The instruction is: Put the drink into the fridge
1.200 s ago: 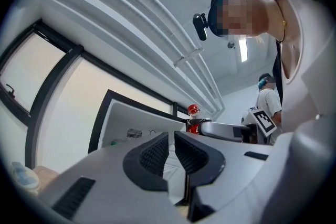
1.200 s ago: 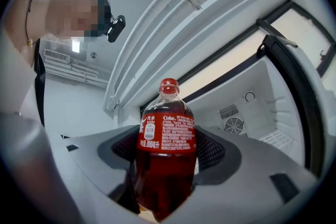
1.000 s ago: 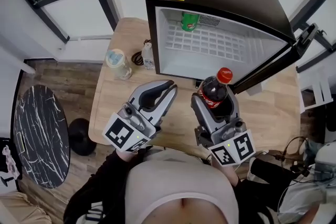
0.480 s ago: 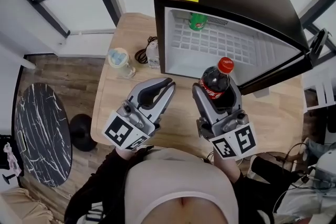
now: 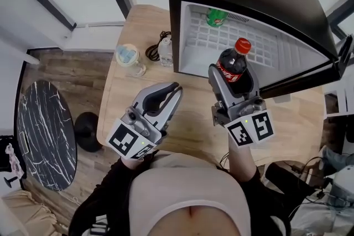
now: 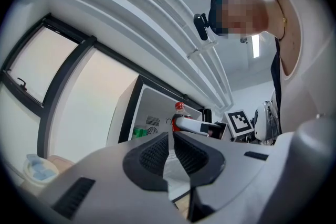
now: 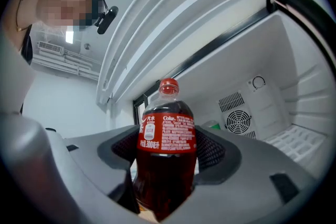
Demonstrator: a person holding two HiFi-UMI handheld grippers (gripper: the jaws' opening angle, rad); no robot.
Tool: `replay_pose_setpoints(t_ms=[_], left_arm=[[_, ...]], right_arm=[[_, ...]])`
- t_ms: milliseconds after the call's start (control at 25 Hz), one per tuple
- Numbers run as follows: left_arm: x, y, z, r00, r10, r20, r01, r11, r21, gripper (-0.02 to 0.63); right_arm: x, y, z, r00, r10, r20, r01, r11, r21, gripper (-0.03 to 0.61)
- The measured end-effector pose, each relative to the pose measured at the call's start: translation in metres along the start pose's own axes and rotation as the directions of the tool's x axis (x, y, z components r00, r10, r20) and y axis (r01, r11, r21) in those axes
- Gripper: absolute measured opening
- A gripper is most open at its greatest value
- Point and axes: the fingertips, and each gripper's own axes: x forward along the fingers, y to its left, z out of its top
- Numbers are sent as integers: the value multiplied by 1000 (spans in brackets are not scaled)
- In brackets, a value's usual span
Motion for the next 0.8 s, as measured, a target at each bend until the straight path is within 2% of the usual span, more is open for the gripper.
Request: replay_pose_setpoints(t_ms=[440, 800], left_arm=[[-20, 17, -9, 997, 72, -34, -72, 997, -2, 41], [-23, 23, -14, 994, 91, -53, -91, 996, -9, 41]], right_arm=[[39, -23, -13, 1000, -25, -3, 25, 1000, -8, 330], [63, -36, -25, 999, -52, 6, 52, 998, -36, 330]])
